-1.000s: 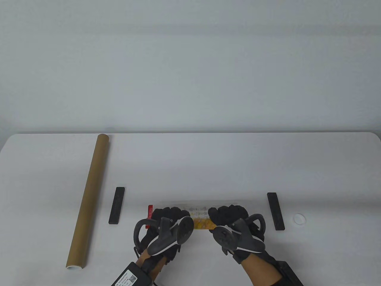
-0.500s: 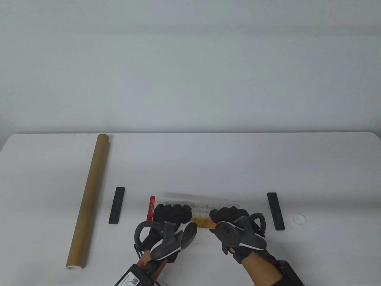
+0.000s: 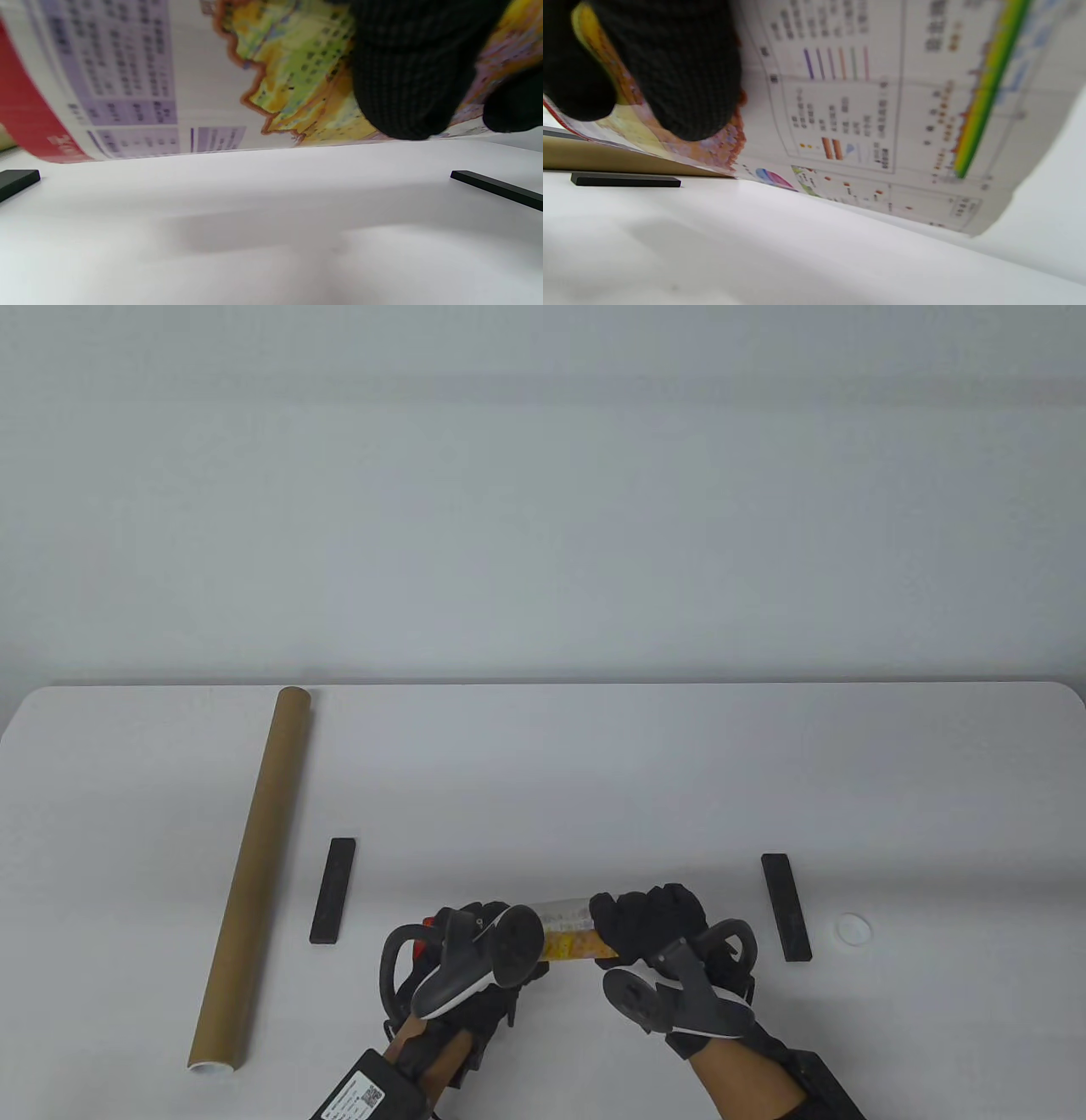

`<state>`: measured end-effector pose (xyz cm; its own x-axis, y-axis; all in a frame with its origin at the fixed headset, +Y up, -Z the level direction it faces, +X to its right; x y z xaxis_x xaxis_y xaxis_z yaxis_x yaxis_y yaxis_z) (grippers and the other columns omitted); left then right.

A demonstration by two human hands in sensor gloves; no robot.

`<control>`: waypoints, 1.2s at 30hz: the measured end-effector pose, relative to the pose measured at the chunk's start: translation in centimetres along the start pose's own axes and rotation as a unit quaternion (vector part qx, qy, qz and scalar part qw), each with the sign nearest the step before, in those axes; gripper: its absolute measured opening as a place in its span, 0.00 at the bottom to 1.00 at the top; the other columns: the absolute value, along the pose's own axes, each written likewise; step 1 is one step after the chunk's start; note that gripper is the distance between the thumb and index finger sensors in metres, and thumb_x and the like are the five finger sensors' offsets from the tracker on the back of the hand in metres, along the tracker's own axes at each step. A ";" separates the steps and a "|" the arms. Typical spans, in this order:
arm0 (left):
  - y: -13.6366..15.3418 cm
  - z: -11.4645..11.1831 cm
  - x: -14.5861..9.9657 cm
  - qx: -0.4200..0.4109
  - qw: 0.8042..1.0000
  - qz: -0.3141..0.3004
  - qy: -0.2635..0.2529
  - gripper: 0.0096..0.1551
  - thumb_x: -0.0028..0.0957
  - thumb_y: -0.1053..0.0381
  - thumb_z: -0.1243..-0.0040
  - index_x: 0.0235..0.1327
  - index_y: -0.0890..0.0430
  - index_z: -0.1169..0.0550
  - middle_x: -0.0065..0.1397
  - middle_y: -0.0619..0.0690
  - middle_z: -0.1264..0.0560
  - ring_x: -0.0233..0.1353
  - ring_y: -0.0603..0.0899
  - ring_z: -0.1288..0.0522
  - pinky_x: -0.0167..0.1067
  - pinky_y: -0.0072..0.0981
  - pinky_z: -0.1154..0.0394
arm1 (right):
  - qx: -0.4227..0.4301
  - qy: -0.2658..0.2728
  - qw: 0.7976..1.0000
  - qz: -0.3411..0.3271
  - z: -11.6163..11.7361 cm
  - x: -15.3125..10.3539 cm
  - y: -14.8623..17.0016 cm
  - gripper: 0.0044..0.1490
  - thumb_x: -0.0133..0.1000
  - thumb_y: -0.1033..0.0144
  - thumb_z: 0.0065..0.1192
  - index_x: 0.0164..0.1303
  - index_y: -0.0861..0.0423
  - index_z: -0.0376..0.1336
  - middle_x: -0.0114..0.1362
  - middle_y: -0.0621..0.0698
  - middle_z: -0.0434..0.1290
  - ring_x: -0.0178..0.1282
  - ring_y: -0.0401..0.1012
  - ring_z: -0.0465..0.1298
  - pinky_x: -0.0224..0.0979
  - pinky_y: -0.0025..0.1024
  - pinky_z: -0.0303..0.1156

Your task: Roll up map and store in mailing tube

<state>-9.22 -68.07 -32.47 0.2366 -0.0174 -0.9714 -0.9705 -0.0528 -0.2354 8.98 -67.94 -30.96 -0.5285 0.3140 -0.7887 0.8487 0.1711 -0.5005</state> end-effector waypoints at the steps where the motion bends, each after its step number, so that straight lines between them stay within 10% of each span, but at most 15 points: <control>1: 0.0 -0.1 0.0 0.000 1.000 -0.002 -0.005 0.28 0.34 0.29 0.23 0.48 0.36 0.16 0.46 0.39 0.16 0.49 0.49 0.15 0.65 0.41 0.24 | 0.006 -0.004 1.000 0.001 0.1 0.1 0.0 0.36 0.50 0.51 0.79 0.64 0.58 0.73 0.53 0.52 0.79 0.48 0.50 0.82 0.63 0.57 0.73; 10: -1.8 0.1 -1.2 0.136 0.978 -0.029 -0.156 0.34 0.32 0.29 0.24 0.55 0.35 0.19 0.52 0.38 0.18 0.54 0.48 0.15 0.68 0.43 0.25 | 0.114 -0.060 0.991 0.031 1.3 0.3 1.5 0.33 0.51 0.53 0.79 0.60 0.60 0.75 0.50 0.52 0.80 0.43 0.50 0.83 0.58 0.57 0.75; 25: -0.2 -0.9 0.4 0.007 1.000 -0.016 0.011 0.25 0.36 0.30 0.24 0.45 0.35 0.15 0.45 0.40 0.16 0.48 0.49 0.15 0.65 0.42 0.24 | -0.014 -0.030 0.999 -0.005 0.8 0.2 0.0 0.35 0.49 0.51 0.80 0.62 0.57 0.74 0.52 0.51 0.80 0.47 0.49 0.83 0.62 0.56 0.74; 36: -1.7 -0.1 -0.8 0.116 0.985 -0.028 -0.123 0.31 0.33 0.29 0.23 0.51 0.35 0.18 0.48 0.39 0.17 0.50 0.48 0.15 0.66 0.42 0.24 | 0.103 -0.070 0.992 0.021 1.7 0.3 1.4 0.33 0.49 0.52 0.81 0.58 0.58 0.75 0.49 0.51 0.81 0.43 0.49 0.83 0.58 0.55 0.76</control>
<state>-7.77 -68.10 -31.27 0.2994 0.2236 -0.9275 -0.9475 0.1840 -0.2615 9.99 -69.18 -32.51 -0.5031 0.1812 -0.8450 0.8549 -0.0389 -0.5174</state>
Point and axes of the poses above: the tracker on the back of each hand, its own y axis roughly to the little-finger side, its own x axis roughly from the wrist to the fingertips, z = x × y, the point moved 1 cm from there along x, roughly from the wrist to the fingertips
